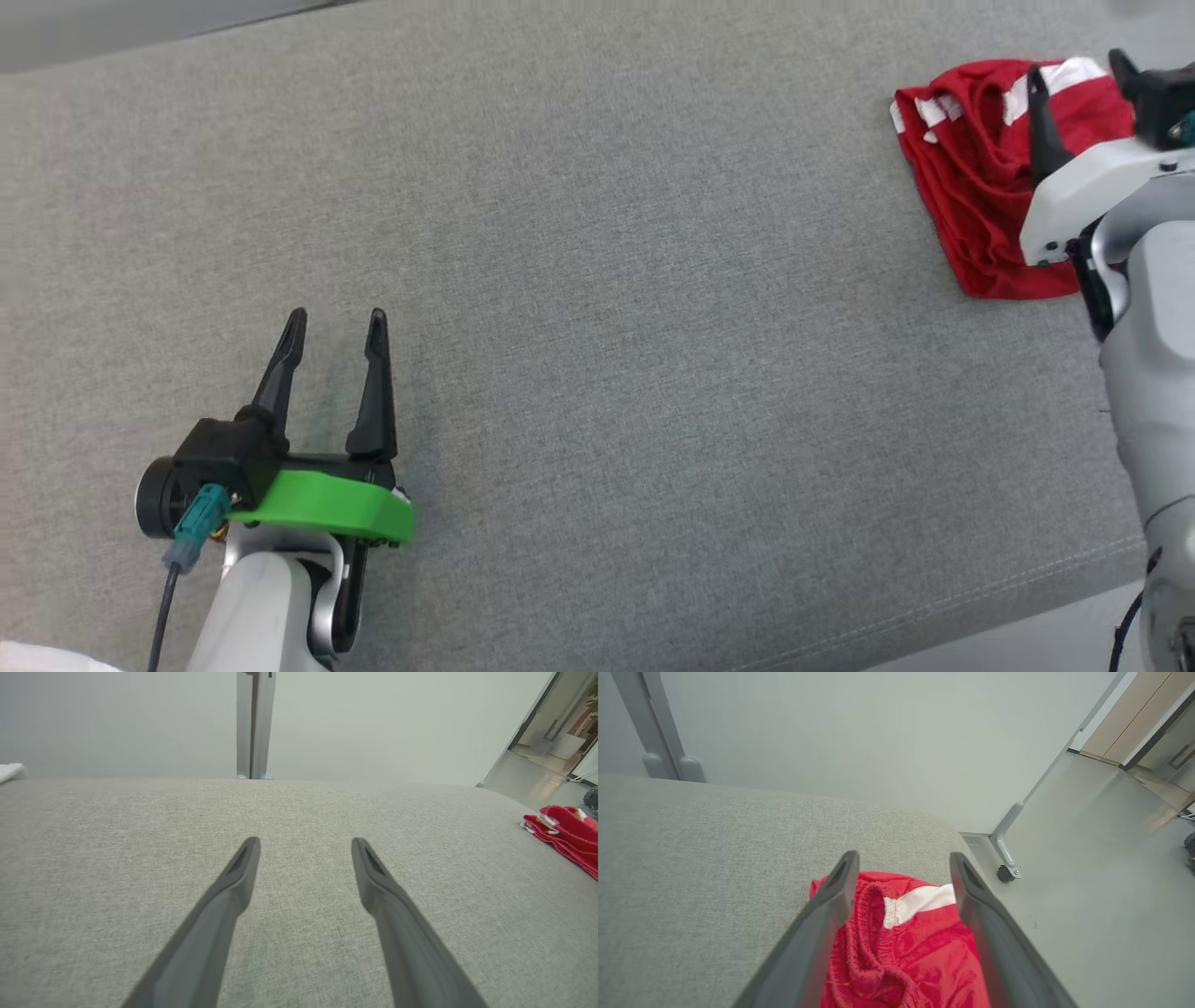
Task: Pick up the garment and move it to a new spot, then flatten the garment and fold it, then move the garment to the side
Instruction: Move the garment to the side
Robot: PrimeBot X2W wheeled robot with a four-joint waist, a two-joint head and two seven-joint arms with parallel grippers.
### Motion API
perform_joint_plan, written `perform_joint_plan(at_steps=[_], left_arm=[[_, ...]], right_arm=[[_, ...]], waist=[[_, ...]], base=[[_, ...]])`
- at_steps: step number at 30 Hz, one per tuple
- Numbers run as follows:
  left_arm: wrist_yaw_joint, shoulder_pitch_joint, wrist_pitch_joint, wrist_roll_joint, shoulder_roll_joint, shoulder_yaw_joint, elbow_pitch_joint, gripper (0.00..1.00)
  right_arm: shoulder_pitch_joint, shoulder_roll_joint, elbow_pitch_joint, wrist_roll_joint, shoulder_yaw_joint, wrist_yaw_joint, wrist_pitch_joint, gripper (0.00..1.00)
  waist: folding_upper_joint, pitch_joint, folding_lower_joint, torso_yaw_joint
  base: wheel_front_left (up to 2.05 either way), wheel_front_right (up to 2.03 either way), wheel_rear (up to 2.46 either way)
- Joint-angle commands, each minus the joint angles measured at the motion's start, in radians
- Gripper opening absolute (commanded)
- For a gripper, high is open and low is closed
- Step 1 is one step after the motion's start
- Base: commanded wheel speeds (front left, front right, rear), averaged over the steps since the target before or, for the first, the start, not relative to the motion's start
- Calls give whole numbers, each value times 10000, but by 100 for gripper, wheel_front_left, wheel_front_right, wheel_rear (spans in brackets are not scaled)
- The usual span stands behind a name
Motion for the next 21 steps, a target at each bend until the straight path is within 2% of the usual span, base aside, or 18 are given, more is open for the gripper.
perform_joint_plan(at_steps=[1, 12, 21], left_arm=[[19, 233, 0, -125, -16, 141, 47, 100], [107, 1348, 0, -359, -221, 1027, 354, 100], [147, 2512, 0, -505, -279, 1270, 297, 100]], right_arm=[[314, 168, -195, -63, -12, -15, -100, 100], [2968, 1510, -2687, 376, 147, -15, -166, 100], [5390, 1801, -4223, 1001, 726, -15, -168, 100]], waist=[[0, -625, 0, 237], [0, -2031, 0, 1074], [0, -2903, 0, 1561]], base=[[0, 0, 0], [0, 0, 0], [0, 0, 0]])
